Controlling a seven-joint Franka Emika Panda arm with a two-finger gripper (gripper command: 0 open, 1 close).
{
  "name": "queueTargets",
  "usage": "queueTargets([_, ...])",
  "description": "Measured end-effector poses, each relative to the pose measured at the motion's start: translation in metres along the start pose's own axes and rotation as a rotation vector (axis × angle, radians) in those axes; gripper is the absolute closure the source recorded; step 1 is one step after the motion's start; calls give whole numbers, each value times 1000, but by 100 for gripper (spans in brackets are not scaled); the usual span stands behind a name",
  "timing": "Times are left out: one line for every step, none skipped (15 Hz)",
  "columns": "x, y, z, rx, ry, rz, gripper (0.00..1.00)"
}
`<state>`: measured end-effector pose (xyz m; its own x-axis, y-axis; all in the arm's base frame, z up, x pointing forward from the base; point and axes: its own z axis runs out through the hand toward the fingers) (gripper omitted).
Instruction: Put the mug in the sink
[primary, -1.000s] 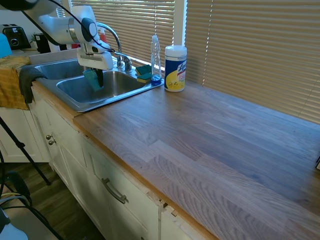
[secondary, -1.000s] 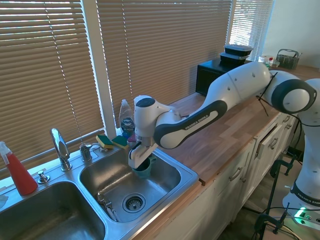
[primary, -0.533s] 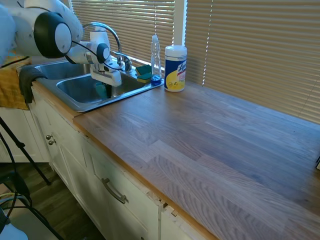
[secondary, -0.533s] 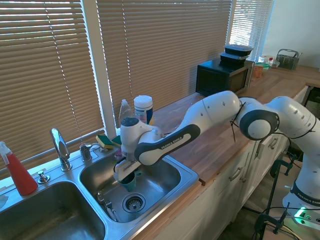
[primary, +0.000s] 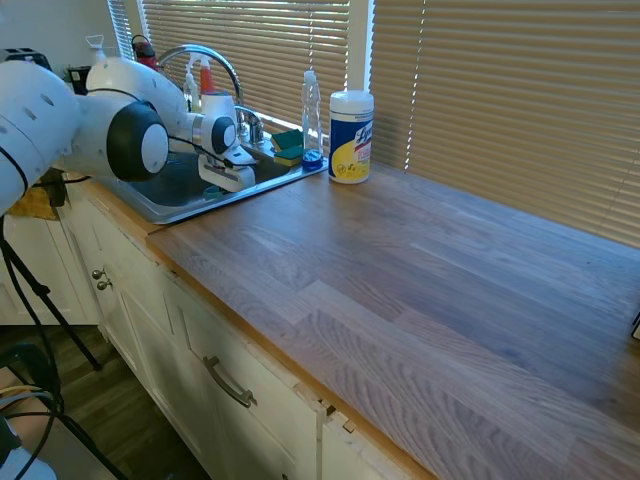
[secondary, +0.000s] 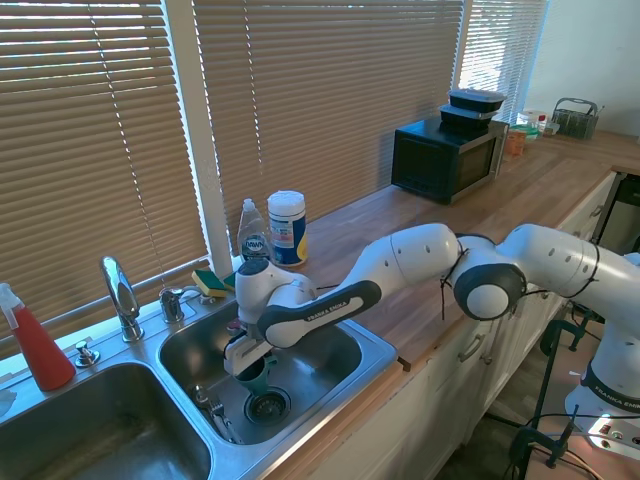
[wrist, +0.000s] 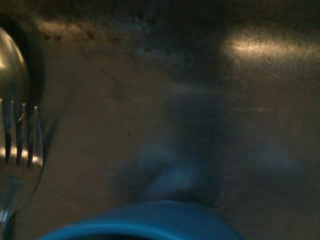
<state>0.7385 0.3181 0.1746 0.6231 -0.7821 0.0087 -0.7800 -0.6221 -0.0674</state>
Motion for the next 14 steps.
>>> queueTargets([2, -1, -1, 0, -2, 4, 0])
queueTargets([3, -2, -1, 0, -10, 10, 0])
queueTargets([5, -1, -1, -3, -22, 17, 0])
queueTargets([7, -1, 0, -8, -29, 23, 0])
queueTargets([9, 0, 0, -13, -32, 25, 0])
queueTargets([9, 0, 1, -14, -33, 25, 0])
queueTargets([9, -1, 0, -13, -34, 23, 0])
queueTargets([9, -1, -2, -12, -34, 21, 0])
queueTargets([9, -2, -2, -10, -33, 20, 0])
queueTargets([9, -2, -3, -9, -33, 20, 0])
queueTargets([9, -2, -3, -8, -33, 20, 0])
queueTargets([10, -2, -5, -5, -31, 20, 0])
queueTargets([11, -3, -7, -1, -28, 20, 0])
queueTargets([12, -4, -12, 3, -22, 20, 0])
